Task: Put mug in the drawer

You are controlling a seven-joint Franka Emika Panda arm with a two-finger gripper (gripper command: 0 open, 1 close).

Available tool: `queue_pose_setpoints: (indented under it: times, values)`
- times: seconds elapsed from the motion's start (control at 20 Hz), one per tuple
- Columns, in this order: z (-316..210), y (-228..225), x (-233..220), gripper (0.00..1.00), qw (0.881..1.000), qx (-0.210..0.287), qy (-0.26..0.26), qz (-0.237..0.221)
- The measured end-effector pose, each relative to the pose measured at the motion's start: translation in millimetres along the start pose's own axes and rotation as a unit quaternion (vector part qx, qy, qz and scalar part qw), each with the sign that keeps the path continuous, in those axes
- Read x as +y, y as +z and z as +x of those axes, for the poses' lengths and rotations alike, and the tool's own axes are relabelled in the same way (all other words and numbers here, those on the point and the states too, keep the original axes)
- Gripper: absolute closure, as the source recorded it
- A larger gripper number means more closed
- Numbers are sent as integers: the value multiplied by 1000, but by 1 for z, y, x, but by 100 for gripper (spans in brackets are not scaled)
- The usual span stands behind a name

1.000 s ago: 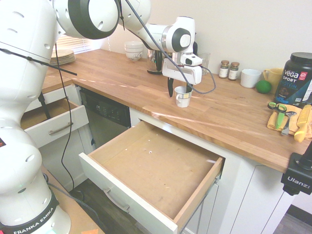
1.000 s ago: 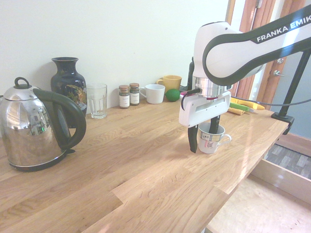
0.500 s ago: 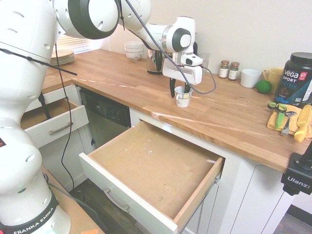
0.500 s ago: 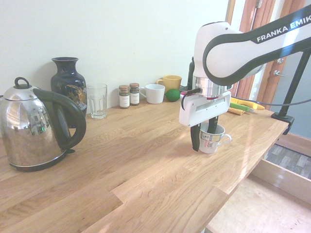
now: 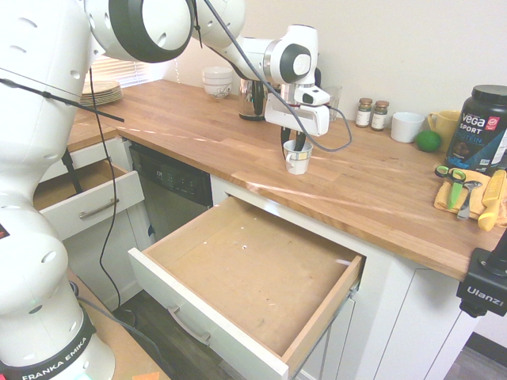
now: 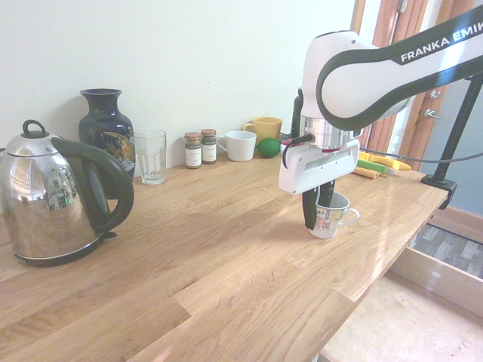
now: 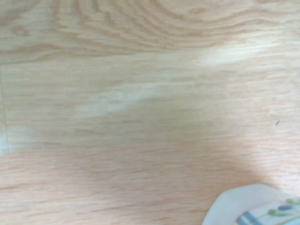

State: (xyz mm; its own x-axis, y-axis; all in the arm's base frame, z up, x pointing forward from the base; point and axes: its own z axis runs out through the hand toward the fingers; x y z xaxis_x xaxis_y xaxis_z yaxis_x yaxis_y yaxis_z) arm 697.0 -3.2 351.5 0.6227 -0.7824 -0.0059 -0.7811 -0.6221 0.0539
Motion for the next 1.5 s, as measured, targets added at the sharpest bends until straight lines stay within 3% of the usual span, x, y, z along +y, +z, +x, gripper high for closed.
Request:
queue_pose_setpoints:
  times: [0.7, 1.25, 1.5]
  values:
    - [2, -1, 2, 100, 1000, 1, 2, 0]
    - [-20, -56, 29, 100, 1000, 14, -4, 20]
    - [-54, -80, 61, 100, 999, 12, -44, 21]
